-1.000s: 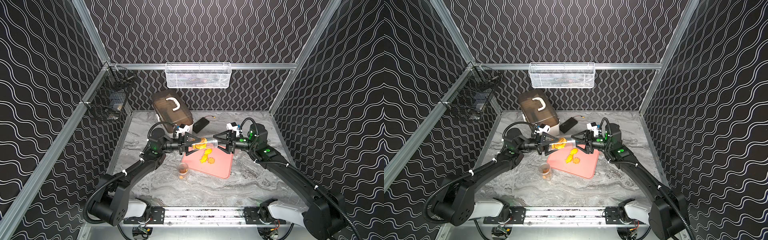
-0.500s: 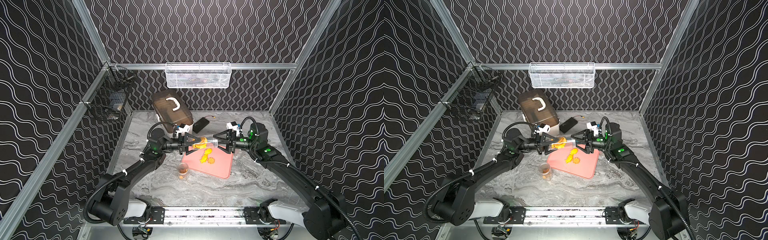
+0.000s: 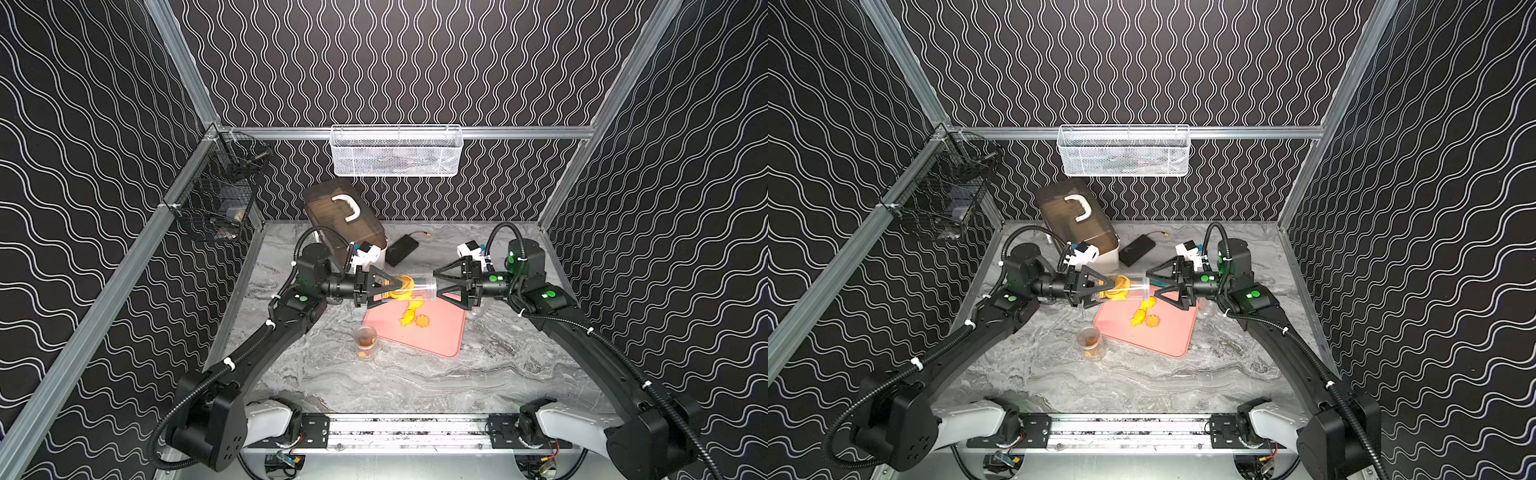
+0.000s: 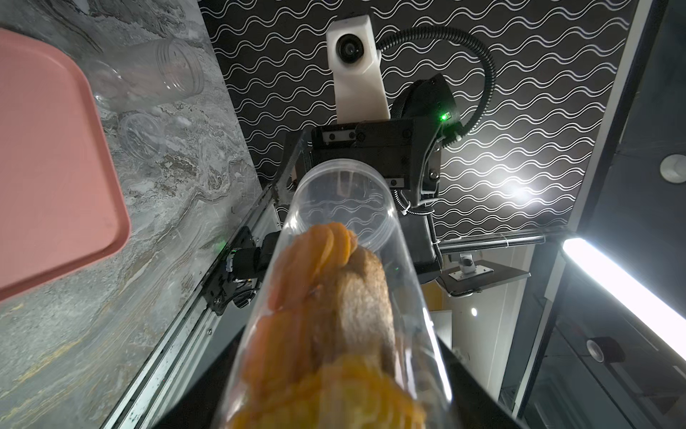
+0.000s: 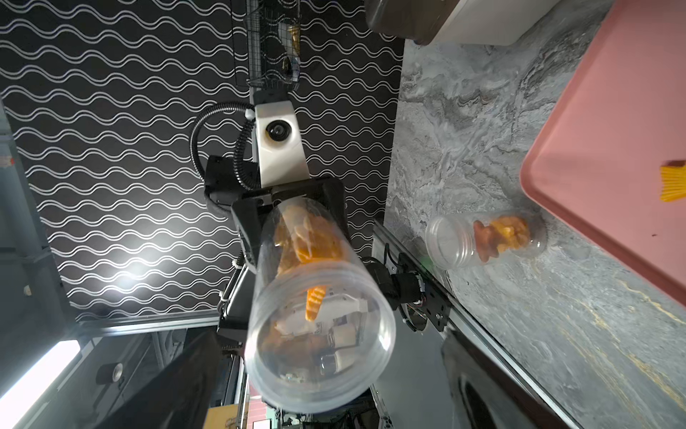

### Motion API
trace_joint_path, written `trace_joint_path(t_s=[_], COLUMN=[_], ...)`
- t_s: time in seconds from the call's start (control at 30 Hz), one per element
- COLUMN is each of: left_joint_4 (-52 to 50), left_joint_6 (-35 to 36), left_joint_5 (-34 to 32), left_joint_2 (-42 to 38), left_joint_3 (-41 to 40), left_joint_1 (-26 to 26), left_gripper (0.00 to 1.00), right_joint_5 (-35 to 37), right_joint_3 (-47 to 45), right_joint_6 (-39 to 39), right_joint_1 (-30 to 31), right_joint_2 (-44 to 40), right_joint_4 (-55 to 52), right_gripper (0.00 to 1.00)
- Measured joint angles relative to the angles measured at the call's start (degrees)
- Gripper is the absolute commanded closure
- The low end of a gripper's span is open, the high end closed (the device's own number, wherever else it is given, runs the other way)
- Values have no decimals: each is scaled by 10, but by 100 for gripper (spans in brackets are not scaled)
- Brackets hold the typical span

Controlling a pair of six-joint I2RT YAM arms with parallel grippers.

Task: Pour the cookies out of the jar
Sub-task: Unscrew the lid from the jar.

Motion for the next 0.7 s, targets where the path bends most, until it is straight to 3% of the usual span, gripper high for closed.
trace_joint_path(t_s=[0.7], left_joint_4=[78], left_joint_6=[-64], left_joint_5=[11], left_joint_2=[2], left_joint_3=[-28], left_joint_1=[0], left_gripper=[35], right_joint_5=[-34], right_joint_3=[-38], right_joint_6=[62], right_joint_1=[12], right_joint_2=[-14], right_joint_4=[52], right_gripper=[16])
